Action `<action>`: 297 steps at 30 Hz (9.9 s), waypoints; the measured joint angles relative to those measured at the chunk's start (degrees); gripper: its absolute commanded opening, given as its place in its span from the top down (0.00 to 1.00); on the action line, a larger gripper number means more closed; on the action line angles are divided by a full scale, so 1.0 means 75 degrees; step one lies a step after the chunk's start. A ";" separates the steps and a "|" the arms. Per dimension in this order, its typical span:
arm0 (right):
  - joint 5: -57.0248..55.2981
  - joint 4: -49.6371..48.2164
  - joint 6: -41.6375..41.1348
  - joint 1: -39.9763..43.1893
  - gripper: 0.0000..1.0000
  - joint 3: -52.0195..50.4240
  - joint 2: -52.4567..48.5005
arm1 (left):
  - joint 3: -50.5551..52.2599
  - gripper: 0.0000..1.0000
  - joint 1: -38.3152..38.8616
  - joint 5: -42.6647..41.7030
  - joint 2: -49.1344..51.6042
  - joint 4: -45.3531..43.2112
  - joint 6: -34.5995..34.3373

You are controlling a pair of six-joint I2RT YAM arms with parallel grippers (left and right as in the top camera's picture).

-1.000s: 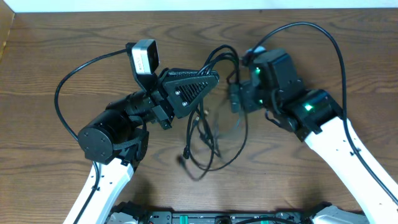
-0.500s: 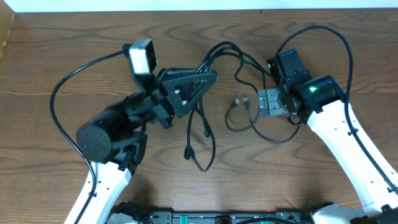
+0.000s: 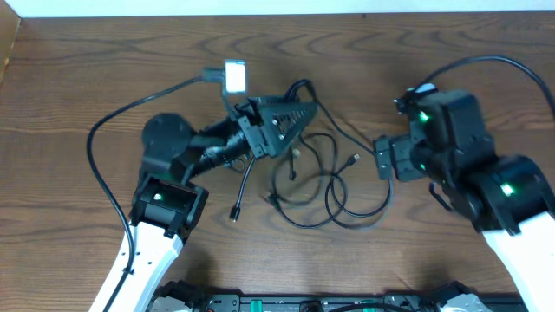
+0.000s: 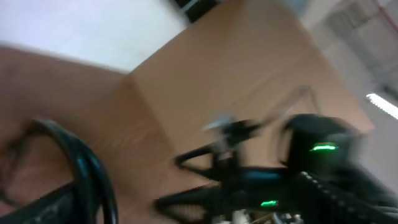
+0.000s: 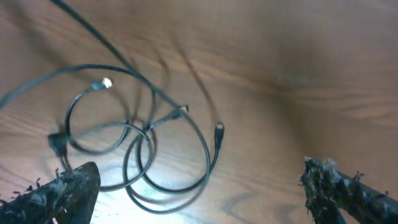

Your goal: Untangle cables

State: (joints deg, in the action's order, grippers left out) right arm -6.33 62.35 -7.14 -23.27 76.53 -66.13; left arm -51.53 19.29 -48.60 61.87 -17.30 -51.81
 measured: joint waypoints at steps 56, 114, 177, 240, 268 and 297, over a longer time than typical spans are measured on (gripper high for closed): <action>0.3622 -0.3351 0.2337 -0.0006 0.08 -0.0012 -0.5893 | -0.0079 0.02 0.0003 0.7676 -0.2232 1.0704 0.3826; 0.2028 -0.8620 0.2069 -0.0122 0.99 0.0035 0.1445 | -0.0079 0.02 0.0003 0.7676 -0.2215 1.0707 0.3914; 0.0041 -0.3328 -0.1148 0.8763 0.99 0.3031 -0.1699 | -0.0079 0.02 0.0003 0.7676 -0.2215 1.0707 0.3914; 0.0877 -0.0437 -0.6047 1.1121 0.01 -0.0664 -0.2990 | -0.0079 0.02 0.0003 0.7676 -0.2215 1.0707 0.3914; 0.4529 -0.0836 -0.2296 0.9410 0.01 -0.0670 -0.2943 | -0.0079 0.02 0.0003 0.7676 -0.2212 1.0707 0.3914; 0.4296 -0.1833 0.1093 0.3509 0.01 -0.0670 -0.2943 | -0.0079 0.02 0.0003 0.7676 -0.2212 1.0707 0.3914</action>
State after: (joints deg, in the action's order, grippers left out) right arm 25.89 48.60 1.06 3.05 71.50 -88.20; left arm -52.12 19.31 8.97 45.28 63.00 -22.46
